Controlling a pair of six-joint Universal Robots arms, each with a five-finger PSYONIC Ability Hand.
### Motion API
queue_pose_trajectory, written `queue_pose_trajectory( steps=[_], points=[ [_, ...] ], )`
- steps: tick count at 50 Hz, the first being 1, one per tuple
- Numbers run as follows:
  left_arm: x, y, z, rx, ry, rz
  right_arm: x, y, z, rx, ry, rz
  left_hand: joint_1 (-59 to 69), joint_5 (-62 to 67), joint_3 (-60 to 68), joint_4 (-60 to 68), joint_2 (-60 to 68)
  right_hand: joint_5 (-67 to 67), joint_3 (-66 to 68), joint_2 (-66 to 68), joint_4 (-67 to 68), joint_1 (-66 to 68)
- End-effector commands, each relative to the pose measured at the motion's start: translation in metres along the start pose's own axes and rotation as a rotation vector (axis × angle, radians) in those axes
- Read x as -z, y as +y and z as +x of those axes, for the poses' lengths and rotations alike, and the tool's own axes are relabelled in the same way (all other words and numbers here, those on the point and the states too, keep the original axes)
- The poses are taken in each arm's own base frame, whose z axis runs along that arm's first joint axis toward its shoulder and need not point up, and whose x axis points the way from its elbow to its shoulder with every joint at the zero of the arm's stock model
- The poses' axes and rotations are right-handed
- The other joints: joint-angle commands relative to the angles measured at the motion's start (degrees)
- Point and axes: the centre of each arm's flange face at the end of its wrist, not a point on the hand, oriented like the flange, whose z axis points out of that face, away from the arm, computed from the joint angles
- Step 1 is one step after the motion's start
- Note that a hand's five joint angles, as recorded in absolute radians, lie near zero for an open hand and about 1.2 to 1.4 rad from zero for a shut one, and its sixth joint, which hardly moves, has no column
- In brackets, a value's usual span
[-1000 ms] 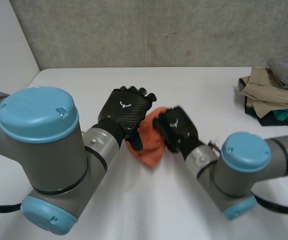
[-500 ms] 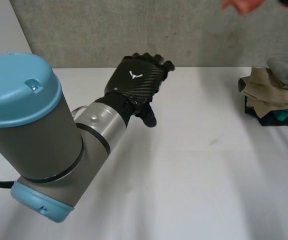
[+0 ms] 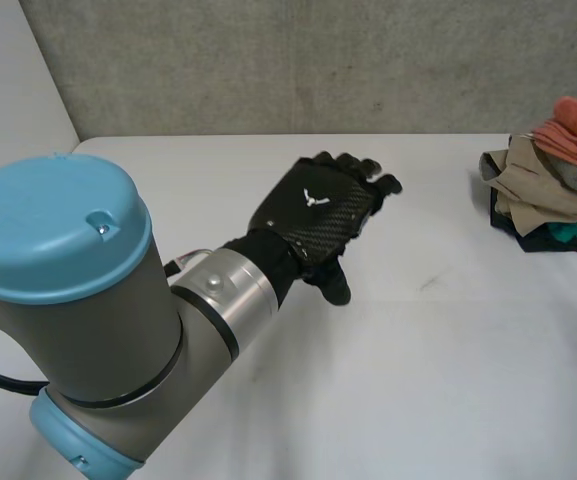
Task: Fold the laundry.
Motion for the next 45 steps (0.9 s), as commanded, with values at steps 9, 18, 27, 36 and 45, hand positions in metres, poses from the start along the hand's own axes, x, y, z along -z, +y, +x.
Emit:
queue_pose_trajectory(
  steps=[9, 18, 27, 36, 45],
  points=[
    [0.005, -0.004, 0.006, 0.000, 0.059, 0.041, 0.004, -0.032, 0.008, 0.020, 0.094, 0.017, -2.6, -0.7, -1.7, -0.8, -1.4, -37.4, -40.4, -39.2, -43.1, -30.7],
    [0.011, -0.016, 0.005, -0.006, 0.054, 0.074, 0.016, -0.092, 0.001, 0.006, 0.141, -0.015, -2.6, -0.7, -1.7, -0.8, -1.4, -52.4, -55.4, -54.2, -58.1, -45.7],
    [0.016, -0.029, 0.004, 0.009, 0.049, 0.107, 0.046, -0.128, 0.057, 0.197, 0.572, -0.218, -2.8, -0.9, -1.9, -1.0, -1.6, -52.4, -55.4, -54.2, -58.1, -45.7],
    [0.030, -0.070, -0.013, 0.043, -0.025, 0.236, 0.016, -0.201, 0.005, 0.372, 0.600, -0.089, -2.6, -0.7, -1.7, -0.8, -1.4, -52.4, -55.4, -54.2, -58.1, -45.7],
    [0.044, -0.084, -0.086, 0.074, -0.428, 0.285, 0.037, -0.260, -0.107, 0.157, 0.333, 0.026, -2.6, -0.7, -1.7, -0.8, -1.4, -52.4, -55.4, -54.2, -58.1, -45.7]
  ],
)
